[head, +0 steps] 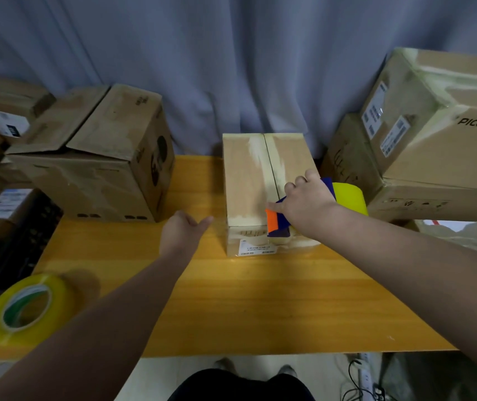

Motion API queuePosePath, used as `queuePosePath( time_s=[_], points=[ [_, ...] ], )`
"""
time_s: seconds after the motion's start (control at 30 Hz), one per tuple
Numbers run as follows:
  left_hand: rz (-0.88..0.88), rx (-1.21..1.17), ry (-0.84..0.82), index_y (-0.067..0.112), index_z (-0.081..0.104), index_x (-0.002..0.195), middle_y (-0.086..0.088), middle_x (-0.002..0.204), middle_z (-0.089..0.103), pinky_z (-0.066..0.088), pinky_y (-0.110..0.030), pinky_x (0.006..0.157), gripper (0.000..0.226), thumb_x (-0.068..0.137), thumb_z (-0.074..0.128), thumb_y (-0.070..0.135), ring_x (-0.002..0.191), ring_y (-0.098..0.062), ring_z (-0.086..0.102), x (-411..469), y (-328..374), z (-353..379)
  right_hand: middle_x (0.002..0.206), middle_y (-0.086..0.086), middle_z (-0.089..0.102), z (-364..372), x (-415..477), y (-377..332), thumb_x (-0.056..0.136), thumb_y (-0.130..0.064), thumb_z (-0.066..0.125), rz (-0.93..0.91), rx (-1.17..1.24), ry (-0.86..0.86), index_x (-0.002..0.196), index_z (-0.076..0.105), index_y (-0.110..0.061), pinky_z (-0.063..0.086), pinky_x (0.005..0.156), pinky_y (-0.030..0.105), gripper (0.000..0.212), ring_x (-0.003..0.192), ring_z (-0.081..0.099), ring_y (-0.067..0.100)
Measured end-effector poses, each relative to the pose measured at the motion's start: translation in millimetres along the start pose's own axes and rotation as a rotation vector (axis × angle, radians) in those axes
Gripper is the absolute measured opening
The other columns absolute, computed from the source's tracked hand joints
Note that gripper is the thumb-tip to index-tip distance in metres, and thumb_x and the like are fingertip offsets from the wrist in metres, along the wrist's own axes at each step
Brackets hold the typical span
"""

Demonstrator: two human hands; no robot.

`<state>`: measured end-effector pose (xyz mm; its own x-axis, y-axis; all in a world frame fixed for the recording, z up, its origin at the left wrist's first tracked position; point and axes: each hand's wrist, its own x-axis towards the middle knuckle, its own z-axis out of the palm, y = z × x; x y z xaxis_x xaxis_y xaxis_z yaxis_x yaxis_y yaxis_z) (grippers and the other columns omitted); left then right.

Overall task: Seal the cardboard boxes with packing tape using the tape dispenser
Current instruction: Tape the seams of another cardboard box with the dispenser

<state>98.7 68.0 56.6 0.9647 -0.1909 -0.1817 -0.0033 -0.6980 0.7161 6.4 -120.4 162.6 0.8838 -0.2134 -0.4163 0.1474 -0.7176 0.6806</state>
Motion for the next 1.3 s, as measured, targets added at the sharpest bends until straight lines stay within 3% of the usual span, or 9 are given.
queuePosePath(
  time_s=[0.2, 0.93, 1.3],
  points=[
    [-0.008, -0.036, -0.004, 0.018, 0.04, 0.071, 0.0, 0.066, 0.046, 0.03, -0.03, 0.049, 0.039, 0.086, 0.065, 0.044, 0.059, -0.015, 0.044, 2, 1, 6, 0.134, 0.014, 0.046, 1, 2, 2, 0.088, -0.028, 0.067, 0.001, 0.019, -0.028, 0.149, 0.022, -0.03, 0.032, 0.101, 0.046, 0.075, 0.124, 0.043, 0.035],
    [-0.014, -0.132, 0.092, 0.01, 0.048, 0.081, -0.001, 0.064, 0.046, 0.031, -0.028, 0.047, 0.037, 0.086, 0.067, 0.041, 0.054, -0.016, 0.042, -6, 3, 7, 0.134, 0.014, 0.044, 12, -5, 2, 0.089, -0.025, 0.066, 0.006, 0.086, 0.05, 0.15, 0.016, -0.033, 0.031, 0.103, 0.046, 0.079, 0.124, 0.042, 0.035],
    [-0.1, -0.148, 0.033, 0.012, 0.043, 0.074, 0.0, 0.063, 0.043, 0.027, -0.029, 0.047, 0.038, 0.087, 0.065, 0.04, 0.056, -0.016, 0.041, -12, -11, 18, 0.136, 0.016, 0.043, 18, -7, -4, 0.088, -0.024, 0.066, 0.001, 0.057, 0.089, 0.152, 0.006, -0.029, 0.03, 0.103, 0.046, 0.088, 0.126, 0.041, 0.036]
  ],
)
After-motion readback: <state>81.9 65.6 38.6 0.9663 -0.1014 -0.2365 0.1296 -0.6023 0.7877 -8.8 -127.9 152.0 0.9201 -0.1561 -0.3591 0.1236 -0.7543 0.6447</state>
